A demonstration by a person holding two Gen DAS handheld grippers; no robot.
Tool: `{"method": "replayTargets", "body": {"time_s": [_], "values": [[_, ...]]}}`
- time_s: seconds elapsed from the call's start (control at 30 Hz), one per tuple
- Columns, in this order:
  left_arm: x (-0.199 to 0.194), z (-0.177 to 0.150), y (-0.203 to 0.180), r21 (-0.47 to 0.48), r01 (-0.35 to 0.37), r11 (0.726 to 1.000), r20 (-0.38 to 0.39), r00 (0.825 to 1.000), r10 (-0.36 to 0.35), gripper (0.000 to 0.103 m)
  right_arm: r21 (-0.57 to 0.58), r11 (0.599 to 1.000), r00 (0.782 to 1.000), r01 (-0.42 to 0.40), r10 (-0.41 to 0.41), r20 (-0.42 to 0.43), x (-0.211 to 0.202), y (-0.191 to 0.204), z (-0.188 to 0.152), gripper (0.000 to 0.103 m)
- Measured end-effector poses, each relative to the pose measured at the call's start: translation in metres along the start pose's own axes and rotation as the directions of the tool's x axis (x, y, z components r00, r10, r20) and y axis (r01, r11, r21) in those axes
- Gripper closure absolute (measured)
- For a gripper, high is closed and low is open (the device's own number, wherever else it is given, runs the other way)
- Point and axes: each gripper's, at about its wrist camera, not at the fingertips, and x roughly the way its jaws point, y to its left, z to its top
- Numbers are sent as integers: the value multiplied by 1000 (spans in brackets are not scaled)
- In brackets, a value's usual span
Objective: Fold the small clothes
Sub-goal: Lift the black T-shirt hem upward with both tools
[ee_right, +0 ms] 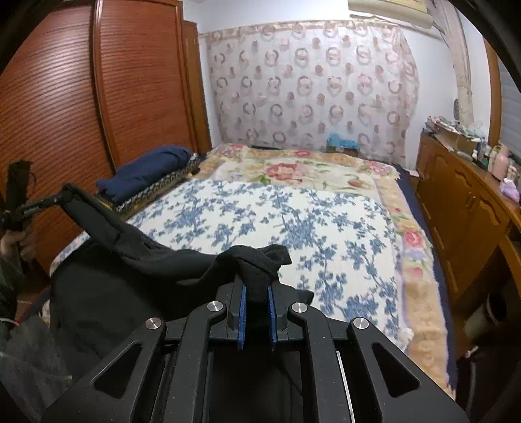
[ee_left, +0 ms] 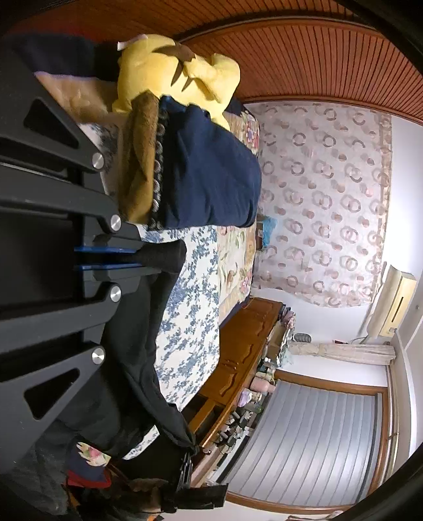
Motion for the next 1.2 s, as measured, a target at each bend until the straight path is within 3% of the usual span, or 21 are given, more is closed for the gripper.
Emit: {"method": "replayTargets", "body": {"time_s": [0.2,0.37,0.6,0.77,0.83,1.0,1.2], "values": [[-8,-18,2,10,-37,999,-53,998,38,101,-23,1000,998,-12,11,-55,-12,12,-20,95],[-5,-31,9,-10,-31,999,-88,996,30,94,-7,1000,989,-11,9,-145,6,15,-52,94],[-14,-26,20,-44,-52,998,-56,997,49,71,-8,1000,975,8,-10,-221,27,10,-74,94],[-9,-18,21,-15,-75,997,-57,996,74,54,-13,1000,977,9,-12,-215,22,8,-71,85],[-2,-16,22,-11,-73,997,-68,995,72,48,-19,1000,978,19,-23,-205,19,8,-66,78],[21,-18,24,3,-89,996,-103,991,89,48,-34,998,984,48,-53,-172,10,5,-55,54],[53,-12,28,34,-114,993,-156,981,118,48,-47,997,987,55,-62,-151,13,-3,-41,48]]}}
